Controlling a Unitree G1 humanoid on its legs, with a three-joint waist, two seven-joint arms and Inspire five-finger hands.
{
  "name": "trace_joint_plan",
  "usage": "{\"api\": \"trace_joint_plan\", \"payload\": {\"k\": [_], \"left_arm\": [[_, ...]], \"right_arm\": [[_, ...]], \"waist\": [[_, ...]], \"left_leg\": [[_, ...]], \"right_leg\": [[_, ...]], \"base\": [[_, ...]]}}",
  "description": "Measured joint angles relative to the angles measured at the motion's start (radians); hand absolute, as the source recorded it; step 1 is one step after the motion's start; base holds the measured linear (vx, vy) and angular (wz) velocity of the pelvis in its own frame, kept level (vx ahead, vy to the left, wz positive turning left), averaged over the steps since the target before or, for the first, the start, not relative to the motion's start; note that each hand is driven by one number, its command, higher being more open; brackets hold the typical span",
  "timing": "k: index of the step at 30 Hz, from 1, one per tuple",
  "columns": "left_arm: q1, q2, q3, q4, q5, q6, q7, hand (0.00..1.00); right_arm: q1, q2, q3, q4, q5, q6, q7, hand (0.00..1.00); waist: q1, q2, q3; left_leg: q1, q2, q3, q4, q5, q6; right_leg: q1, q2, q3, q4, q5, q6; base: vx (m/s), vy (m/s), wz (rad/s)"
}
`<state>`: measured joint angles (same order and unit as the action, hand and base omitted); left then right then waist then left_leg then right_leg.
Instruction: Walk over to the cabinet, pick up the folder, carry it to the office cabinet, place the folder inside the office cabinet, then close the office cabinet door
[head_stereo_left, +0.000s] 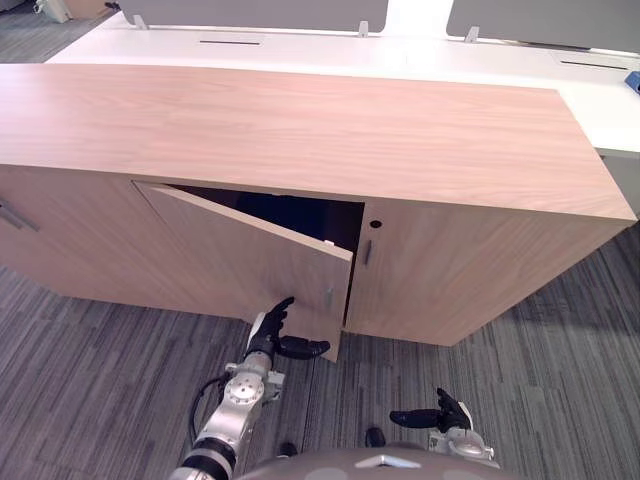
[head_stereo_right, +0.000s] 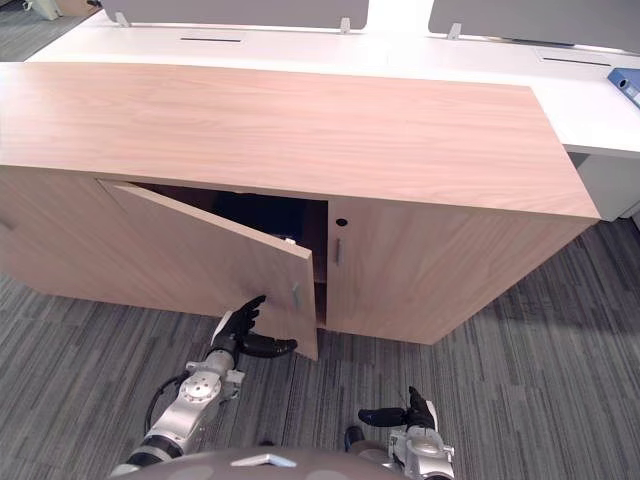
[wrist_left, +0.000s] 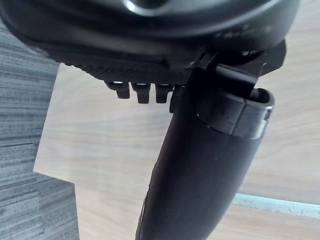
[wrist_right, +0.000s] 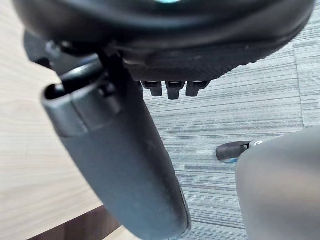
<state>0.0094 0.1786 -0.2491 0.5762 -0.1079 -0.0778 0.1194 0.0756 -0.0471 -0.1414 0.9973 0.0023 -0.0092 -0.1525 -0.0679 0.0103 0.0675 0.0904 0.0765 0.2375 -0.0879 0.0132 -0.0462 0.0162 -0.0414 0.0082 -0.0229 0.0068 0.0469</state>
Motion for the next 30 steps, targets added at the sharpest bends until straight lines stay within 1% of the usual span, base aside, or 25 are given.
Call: {"api": "trace_joint_plan", "payload": {"k": [3,7,9,12,15,21,26,28,29,30], "left_arm": [[-0.021,0.000,0.006,0.030,0.000,0.000,0.020,1.00],[-0.027,0.001,0.039,0.064,0.003,0.001,0.032,1.00],[-0.028,0.002,0.039,0.085,0.003,0.001,0.035,1.00],[-0.022,0.001,0.040,0.125,0.006,0.003,0.030,1.00],[0.019,0.000,0.052,0.141,0.010,0.004,0.016,1.00],[0.052,-0.015,0.086,0.291,0.041,0.006,-0.032,1.00],[0.110,-0.039,0.186,0.417,0.052,0.025,-0.040,1.00],[0.119,-0.051,0.239,0.436,0.052,0.032,-0.038,1.00],[0.124,-0.053,0.274,0.445,0.057,0.031,-0.037,1.00],[0.122,-0.053,0.280,0.451,0.059,0.031,-0.038,1.00]], "right_arm": [[0.000,0.004,-0.020,0.000,0.000,0.000,-0.003,1.00],[0.001,0.008,-0.035,0.000,0.001,0.005,-0.004,1.00],[0.001,0.008,-0.036,0.000,0.001,0.006,-0.005,1.00],[0.001,0.008,-0.036,0.002,0.001,0.007,-0.005,1.00],[-0.004,0.008,-0.036,0.013,0.001,0.007,-0.005,1.00],[-0.008,0.007,-0.039,0.031,0.002,0.007,-0.006,1.00],[-0.016,0.005,-0.043,0.058,0.002,0.008,-0.004,1.00],[-0.018,0.005,-0.051,0.062,0.002,0.008,-0.003,1.00],[-0.021,0.005,-0.065,0.076,0.002,0.008,0.000,1.00],[-0.023,0.004,-0.068,0.080,0.002,0.009,0.000,1.00]], "waist": [[-0.007,0.001,-0.004],[-0.007,0.001,-0.007],[-0.007,-0.001,-0.008],[-0.007,-0.004,-0.010],[-0.006,-0.004,-0.012],[-0.004,-0.008,-0.018],[0.006,-0.009,-0.026],[0.008,-0.009,-0.026],[0.019,-0.011,-0.025],[0.022,-0.011,-0.025]], "left_leg": [[0.001,-0.001,0.005,0.000,0.000,0.000],[0.002,-0.001,0.027,0.000,0.000,0.000],[0.000,-0.002,0.031,0.000,0.000,0.000],[0.001,-0.001,0.037,0.000,-0.002,-0.002],[0.012,0.003,0.059,0.000,-0.010,-0.005],[0.029,0.004,0.063,0.000,-0.013,-0.005],[0.043,0.004,0.086,0.000,-0.015,-0.004],[0.044,0.004,0.088,0.001,-0.016,-0.004],[0.034,0.005,0.087,0.031,-0.030,-0.005],[0.027,0.007,0.087,0.053,-0.041,-0.005]], "right_leg": [[-0.002,-0.001,0.007,-0.001,0.006,0.002],[-0.013,0.000,0.027,-0.006,0.015,0.004],[-0.014,0.001,0.031,-0.009,0.018,0.004],[-0.013,0.002,0.037,-0.014,0.019,0.004],[-0.012,0.008,0.059,-0.015,0.021,0.004],[0.003,0.009,0.062,-0.016,0.021,0.004],[0.005,0.011,0.085,-0.014,0.026,0.004],[0.005,0.012,0.088,-0.013,0.027,0.005],[0.004,0.010,0.097,-0.010,0.029,0.005],[0.003,0.009,0.099,-0.008,0.029,0.005]], "base": [[-0.08,0.005,-0.07],[-0.06,0.007,-0.15],[-0.03,0.000,-0.10],[0.00,-0.006,-0.07],[0.01,-0.008,-0.19],[0.00,-0.003,-0.03],[-0.06,-0.005,-0.13],[-0.07,-0.012,-0.05],[-0.07,-0.016,-0.04],[-0.05,-0.015,-0.06]]}}
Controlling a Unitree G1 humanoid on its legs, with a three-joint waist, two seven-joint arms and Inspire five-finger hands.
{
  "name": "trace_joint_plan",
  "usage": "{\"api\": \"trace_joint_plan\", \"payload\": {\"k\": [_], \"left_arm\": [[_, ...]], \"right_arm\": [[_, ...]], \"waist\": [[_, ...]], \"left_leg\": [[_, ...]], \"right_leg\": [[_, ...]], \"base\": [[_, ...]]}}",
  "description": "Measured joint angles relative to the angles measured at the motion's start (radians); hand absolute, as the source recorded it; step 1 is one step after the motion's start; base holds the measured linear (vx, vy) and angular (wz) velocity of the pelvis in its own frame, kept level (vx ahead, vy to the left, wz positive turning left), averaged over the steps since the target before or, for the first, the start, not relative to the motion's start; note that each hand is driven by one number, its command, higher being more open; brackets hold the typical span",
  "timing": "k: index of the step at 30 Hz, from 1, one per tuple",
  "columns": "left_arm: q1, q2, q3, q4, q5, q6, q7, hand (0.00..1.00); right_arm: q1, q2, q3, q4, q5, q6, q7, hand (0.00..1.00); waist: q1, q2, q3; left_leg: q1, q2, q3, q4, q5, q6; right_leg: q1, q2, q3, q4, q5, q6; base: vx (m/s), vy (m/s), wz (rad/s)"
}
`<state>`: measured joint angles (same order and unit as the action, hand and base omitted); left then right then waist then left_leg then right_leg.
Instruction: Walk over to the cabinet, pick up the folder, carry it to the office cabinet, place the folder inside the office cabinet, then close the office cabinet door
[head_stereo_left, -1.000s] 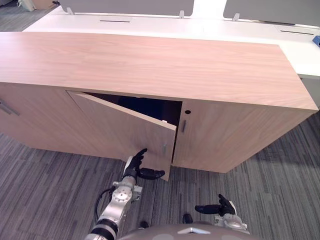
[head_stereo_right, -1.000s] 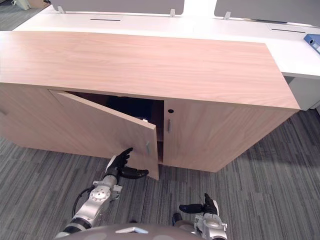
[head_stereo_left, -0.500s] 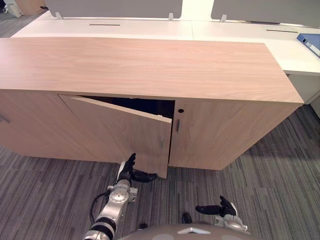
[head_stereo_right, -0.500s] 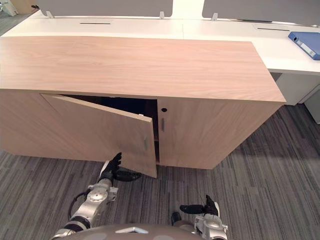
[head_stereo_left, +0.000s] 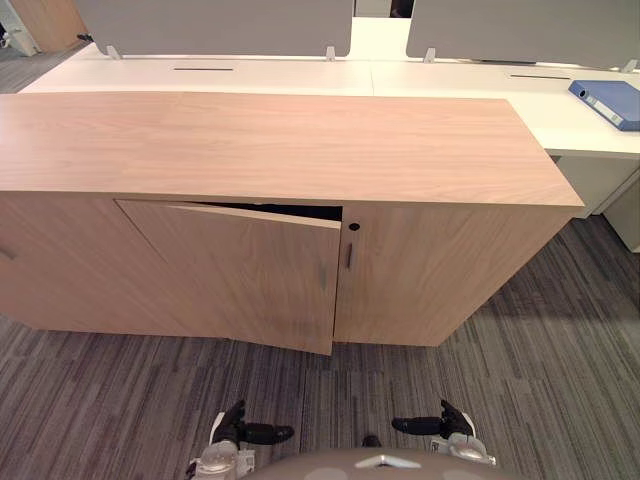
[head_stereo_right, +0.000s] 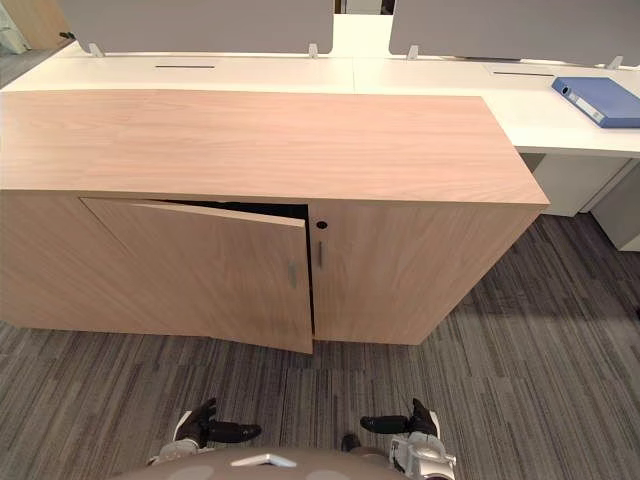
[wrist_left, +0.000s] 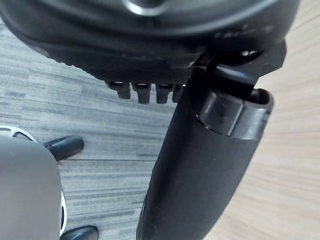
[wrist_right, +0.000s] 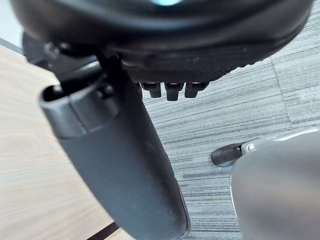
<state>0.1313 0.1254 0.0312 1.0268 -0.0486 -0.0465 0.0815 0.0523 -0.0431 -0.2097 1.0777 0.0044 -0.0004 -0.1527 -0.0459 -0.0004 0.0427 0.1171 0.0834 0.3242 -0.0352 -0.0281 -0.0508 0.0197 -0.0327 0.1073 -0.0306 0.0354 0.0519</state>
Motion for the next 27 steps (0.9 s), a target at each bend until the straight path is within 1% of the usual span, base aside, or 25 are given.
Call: {"api": "trace_joint_plan", "payload": {"k": [3,8,12,18,20,27], "left_arm": [[-0.002,-0.011,0.035,0.008,0.003,0.000,0.000,1.00],[-0.006,-0.019,0.103,0.022,0.003,0.005,-0.004,1.00],[-0.003,-0.020,0.151,0.043,0.018,0.009,-0.003,1.00],[0.011,-0.015,0.155,0.059,0.021,0.016,-0.002,1.00],[0.013,-0.015,0.155,0.059,0.021,0.016,-0.002,1.00],[0.020,-0.014,0.151,0.059,0.022,0.016,-0.001,1.00]], "right_arm": [[0.000,-0.007,-0.006,0.006,0.000,0.000,0.001,1.00],[-0.004,-0.007,-0.015,0.012,0.000,0.000,0.002,1.00],[-0.010,-0.006,-0.056,0.036,0.001,0.006,0.014,1.00],[-0.010,-0.006,-0.082,0.052,0.014,0.020,0.019,1.00],[-0.012,-0.005,-0.081,0.057,0.037,0.021,0.020,1.00],[-0.014,-0.004,-0.081,0.057,0.040,0.022,0.020,1.00]], "waist": [[0.010,0.005,0.000],[0.019,0.002,0.001],[0.032,0.001,0.001],[0.037,-0.002,0.001],[0.039,-0.002,0.001],[0.039,-0.008,0.005]], "left_leg": [[-0.015,0.001,-0.002,0.040,-0.024,-0.004],[-0.016,-0.007,-0.025,0.037,-0.026,-0.007],[-0.015,-0.015,-0.043,0.026,-0.019,0.005],[-0.007,-0.028,-0.088,0.008,-0.012,0.015],[-0.006,-0.031,-0.091,0.001,-0.010,0.017],[-0.001,-0.048,-0.099,-0.018,-0.006,0.023]], "right_leg": [[-0.001,-0.004,0.006,0.003,0.000,0.001],[0.000,-0.008,-0.001,0.003,-0.001,0.003],[0.003,-0.014,-0.018,0.000,-0.005,0.007],[0.030,-0.027,-0.059,-0.012,-0.017,0.011],[0.029,-0.030,-0.064,-0.013,-0.019,0.013],[0.029,-0.044,-0.075,-0.015,-0.025,0.021]], "base": [[-0.02,-0.005,-0.03],[0.00,0.006,0.05],[0.02,0.003,0.10],[0.03,0.005,0.21],[0.01,0.007,0.07],[0.01,0.008,0.04]]}}
